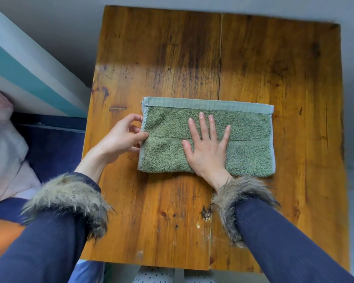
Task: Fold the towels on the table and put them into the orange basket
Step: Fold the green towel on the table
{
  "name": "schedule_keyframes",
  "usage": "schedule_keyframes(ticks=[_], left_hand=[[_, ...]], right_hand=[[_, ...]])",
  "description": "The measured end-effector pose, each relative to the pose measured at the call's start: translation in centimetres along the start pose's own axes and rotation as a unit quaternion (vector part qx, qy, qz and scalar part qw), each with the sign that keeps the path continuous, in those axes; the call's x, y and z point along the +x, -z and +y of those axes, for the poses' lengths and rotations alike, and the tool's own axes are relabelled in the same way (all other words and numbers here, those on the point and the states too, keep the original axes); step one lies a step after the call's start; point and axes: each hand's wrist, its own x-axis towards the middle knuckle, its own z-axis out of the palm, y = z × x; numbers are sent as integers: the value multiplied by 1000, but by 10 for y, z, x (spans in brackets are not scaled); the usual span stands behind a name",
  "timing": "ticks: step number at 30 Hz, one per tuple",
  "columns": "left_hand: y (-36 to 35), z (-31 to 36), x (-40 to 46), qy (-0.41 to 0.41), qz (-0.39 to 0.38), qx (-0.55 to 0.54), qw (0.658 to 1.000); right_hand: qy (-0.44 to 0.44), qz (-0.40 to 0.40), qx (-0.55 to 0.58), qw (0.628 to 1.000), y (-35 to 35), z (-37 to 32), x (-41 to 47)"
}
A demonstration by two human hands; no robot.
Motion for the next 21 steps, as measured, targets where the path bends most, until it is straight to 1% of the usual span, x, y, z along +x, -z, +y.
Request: schedule_keyframes(ticks=[3, 5, 8, 10, 12, 14, 15, 16, 18, 19, 21], left_hand=[[-3, 12, -9, -11, 10, 6, 1000], [-9, 23, -17, -20, 20, 2, 1000], [-24, 45, -28, -38, 30, -8, 999], [-41, 63, -32, -54, 36, -13, 998], [-67, 81, -33, -68, 38, -13, 997], [-100, 96, -30, -83, 30, 2, 996], [-119, 102, -27, -89, 24, 13, 996], [-139, 107, -24, -94, 20, 24, 995], [-176, 114, -16, -91, 14, 44, 995], [-192, 115, -10, -88, 13, 57, 994], [-219, 115, 1, -76, 21, 91, 993]], right_hand=[[19, -34, 16, 999, 11, 1, 2], [49, -45, 56, 996, 23, 9, -2], [57, 6, 147, 988, 38, 39, -21], [24, 66, 209, 975, 43, 63, -39], [-5, 110, 250, 962, 46, 88, -57], [-26, 112, 292, 950, 48, 112, -70], [-49, 97, 329, 938, 48, 122, -74], [-89, 76, 380, 918, 48, 132, -76], [-177, 37, 489, 854, 49, 149, -78], [-200, 25, 519, 831, 48, 156, -77], [-203, 4, 544, 814, 47, 167, -76]])
